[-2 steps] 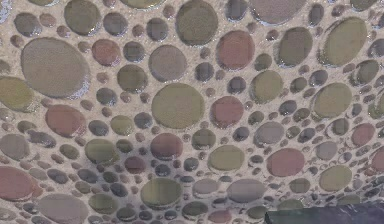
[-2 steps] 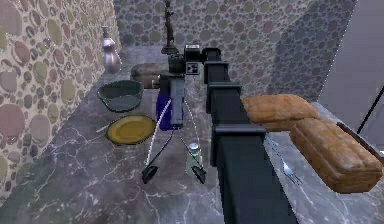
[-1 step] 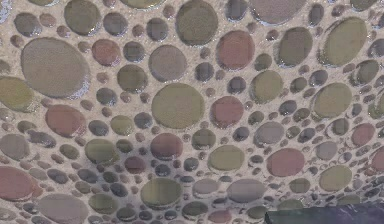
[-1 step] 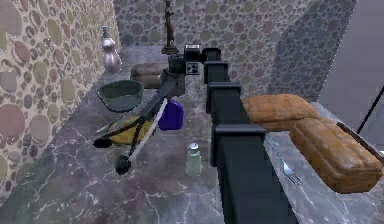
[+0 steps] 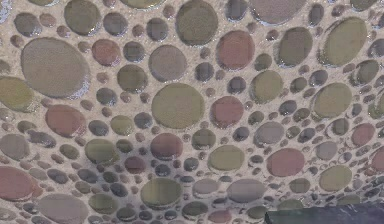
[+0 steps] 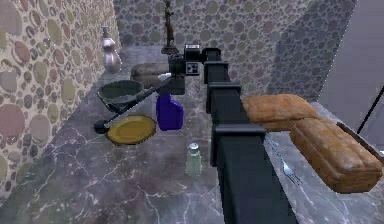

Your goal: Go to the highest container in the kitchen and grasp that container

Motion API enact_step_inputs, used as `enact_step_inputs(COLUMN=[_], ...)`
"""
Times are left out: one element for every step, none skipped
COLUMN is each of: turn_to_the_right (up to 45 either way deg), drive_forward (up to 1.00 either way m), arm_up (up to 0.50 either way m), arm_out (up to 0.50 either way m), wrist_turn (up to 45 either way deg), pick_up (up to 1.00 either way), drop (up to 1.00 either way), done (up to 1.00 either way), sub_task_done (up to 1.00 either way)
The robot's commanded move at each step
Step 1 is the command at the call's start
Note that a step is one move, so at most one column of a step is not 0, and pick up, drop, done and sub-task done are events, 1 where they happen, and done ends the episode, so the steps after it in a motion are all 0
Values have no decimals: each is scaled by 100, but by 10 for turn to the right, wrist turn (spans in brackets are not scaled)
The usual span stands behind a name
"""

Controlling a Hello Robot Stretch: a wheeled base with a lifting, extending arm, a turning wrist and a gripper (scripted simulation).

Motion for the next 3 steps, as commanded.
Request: enact_step_inputs(turn_to_the_right=[0,0,0], drive_forward=[0,0,0], arm_up=[0,0,0], arm_out=[0,0,0], wrist_turn=[450,180,0], pick_up=[0,0,100], drop=[0,0,0], done=[0,0,0], sub_task_done=[0,0,0])
